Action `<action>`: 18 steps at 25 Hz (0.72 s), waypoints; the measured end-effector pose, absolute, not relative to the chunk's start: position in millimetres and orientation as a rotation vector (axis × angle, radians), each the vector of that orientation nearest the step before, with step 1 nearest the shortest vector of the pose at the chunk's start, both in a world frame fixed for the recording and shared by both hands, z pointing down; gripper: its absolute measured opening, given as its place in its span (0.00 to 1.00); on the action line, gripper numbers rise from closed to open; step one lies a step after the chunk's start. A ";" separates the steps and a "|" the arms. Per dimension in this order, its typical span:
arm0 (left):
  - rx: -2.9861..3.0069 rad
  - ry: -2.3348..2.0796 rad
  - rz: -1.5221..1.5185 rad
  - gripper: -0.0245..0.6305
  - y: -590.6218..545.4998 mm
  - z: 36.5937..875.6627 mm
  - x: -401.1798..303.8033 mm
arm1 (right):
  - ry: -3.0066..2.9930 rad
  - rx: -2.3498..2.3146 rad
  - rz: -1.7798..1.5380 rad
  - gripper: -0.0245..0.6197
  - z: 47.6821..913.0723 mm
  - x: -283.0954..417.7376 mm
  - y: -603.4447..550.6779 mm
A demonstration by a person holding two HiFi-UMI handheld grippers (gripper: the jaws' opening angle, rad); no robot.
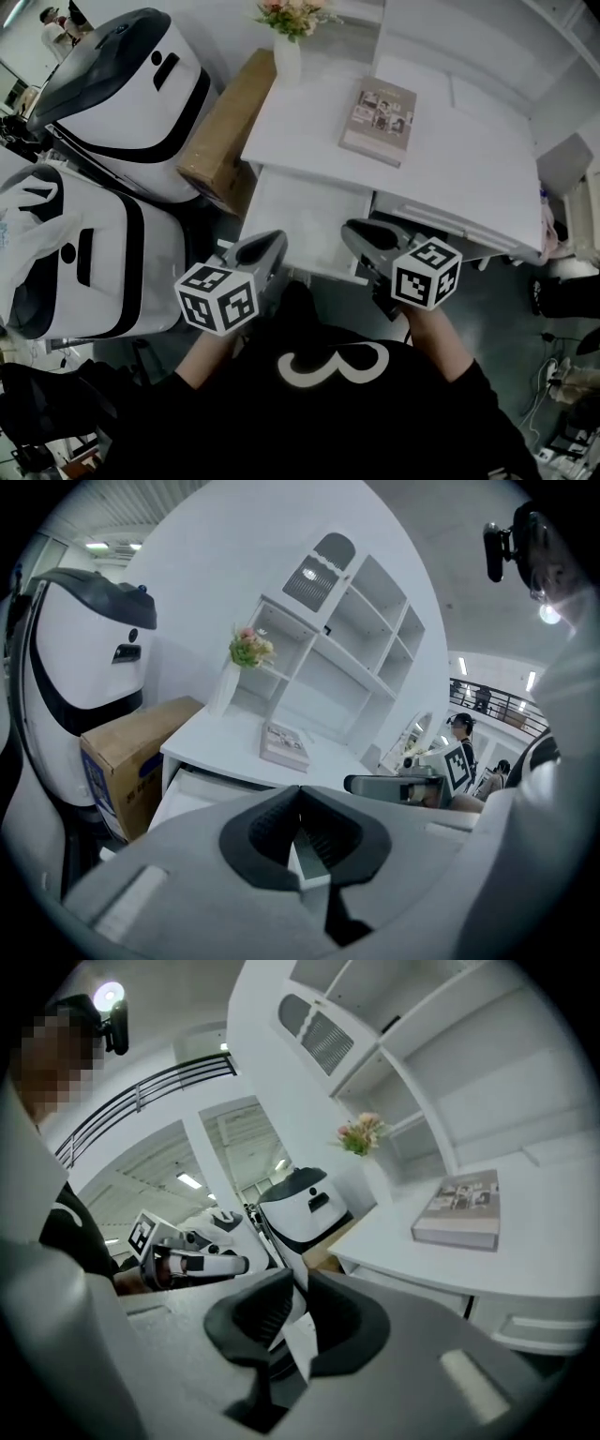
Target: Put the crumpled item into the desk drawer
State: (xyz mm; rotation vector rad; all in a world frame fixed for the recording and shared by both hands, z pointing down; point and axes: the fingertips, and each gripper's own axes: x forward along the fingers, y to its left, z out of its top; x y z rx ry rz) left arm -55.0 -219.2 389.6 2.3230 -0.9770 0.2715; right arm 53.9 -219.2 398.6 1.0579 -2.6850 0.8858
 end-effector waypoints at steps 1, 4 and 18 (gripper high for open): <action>2.338 -0.972 0.264 0.05 -214.0 383.1 -51.8 | -2.710 1.042 0.854 0.10 389.7 54.1 -211.3; 2.389 -0.954 0.232 0.05 -200.9 361.4 -42.7 | -2.771 0.996 0.768 0.04 365.3 53.0 -190.1; 2.522 -0.894 0.131 0.05 -154.1 305.7 -19.8 | -2.914 1.001 0.607 0.04 302.7 62.4 -136.6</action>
